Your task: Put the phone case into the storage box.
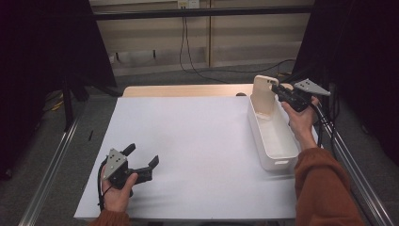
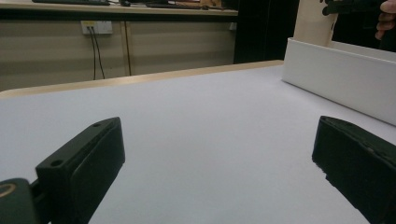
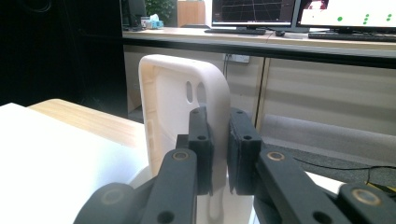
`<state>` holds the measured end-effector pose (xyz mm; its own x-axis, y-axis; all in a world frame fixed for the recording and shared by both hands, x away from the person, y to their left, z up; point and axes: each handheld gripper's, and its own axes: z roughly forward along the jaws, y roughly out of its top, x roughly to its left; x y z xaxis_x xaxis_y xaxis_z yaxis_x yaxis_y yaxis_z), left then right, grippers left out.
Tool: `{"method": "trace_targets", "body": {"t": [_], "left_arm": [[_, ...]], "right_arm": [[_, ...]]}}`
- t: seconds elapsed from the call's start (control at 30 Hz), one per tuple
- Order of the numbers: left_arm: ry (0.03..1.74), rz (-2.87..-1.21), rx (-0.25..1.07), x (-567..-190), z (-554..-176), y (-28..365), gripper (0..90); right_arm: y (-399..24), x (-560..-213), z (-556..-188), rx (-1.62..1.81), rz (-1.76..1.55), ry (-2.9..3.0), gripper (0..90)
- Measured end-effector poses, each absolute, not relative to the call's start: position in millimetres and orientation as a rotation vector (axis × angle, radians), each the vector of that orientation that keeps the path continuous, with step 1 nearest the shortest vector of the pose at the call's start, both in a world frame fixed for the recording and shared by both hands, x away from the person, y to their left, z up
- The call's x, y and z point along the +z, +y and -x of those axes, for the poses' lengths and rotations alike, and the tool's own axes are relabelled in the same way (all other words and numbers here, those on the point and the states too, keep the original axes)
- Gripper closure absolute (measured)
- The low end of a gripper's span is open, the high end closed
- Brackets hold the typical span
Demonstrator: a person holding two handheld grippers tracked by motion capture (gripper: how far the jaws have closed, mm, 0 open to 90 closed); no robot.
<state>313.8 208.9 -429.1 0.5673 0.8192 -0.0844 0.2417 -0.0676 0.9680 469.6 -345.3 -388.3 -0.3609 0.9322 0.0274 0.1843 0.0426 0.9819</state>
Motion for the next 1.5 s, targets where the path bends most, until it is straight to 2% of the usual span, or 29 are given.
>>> {"method": "trace_targets", "body": {"t": [0.77, 1.5], "left_arm": [[0.915, -1.617, 0.607, -430.2, -315.9, 207.8, 2.6], [0.906, -1.622, 0.612, -430.5, -317.4, 206.7, 2.9]], "right_arm": [[-346.9, -400.8, -481.0, 1.331, -1.169, 1.686, 80.9], [-349.5, -403.3, -495.7, 1.205, -1.171, 1.735, 74.0]]}}
